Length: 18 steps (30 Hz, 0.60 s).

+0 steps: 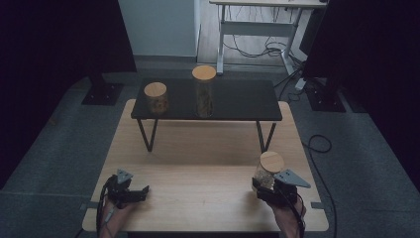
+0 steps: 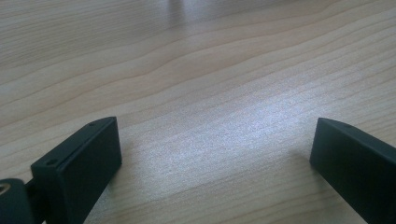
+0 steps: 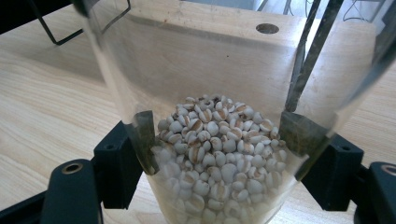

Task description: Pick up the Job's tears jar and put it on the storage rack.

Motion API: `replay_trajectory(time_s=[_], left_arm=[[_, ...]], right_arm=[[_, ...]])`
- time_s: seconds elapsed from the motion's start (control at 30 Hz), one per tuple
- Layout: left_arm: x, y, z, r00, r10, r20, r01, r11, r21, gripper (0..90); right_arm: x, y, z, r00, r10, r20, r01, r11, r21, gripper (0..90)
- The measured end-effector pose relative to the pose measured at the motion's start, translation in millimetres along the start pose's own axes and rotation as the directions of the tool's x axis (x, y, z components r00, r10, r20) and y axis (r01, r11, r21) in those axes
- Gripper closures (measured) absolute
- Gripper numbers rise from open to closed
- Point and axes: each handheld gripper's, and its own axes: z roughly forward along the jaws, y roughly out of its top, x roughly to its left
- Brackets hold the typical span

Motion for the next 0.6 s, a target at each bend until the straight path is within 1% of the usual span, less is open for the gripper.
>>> replay_trajectory(time_s=[0.6], left_arm=[[0.0,0.0,0.0,1.0,0.0,0.0,0.0,1.0,0.0,1.7]], right_arm=[[0.4,16.5,2.6,1.0,-0.003,0.008,0.003,1.0,-0.003,24.5]])
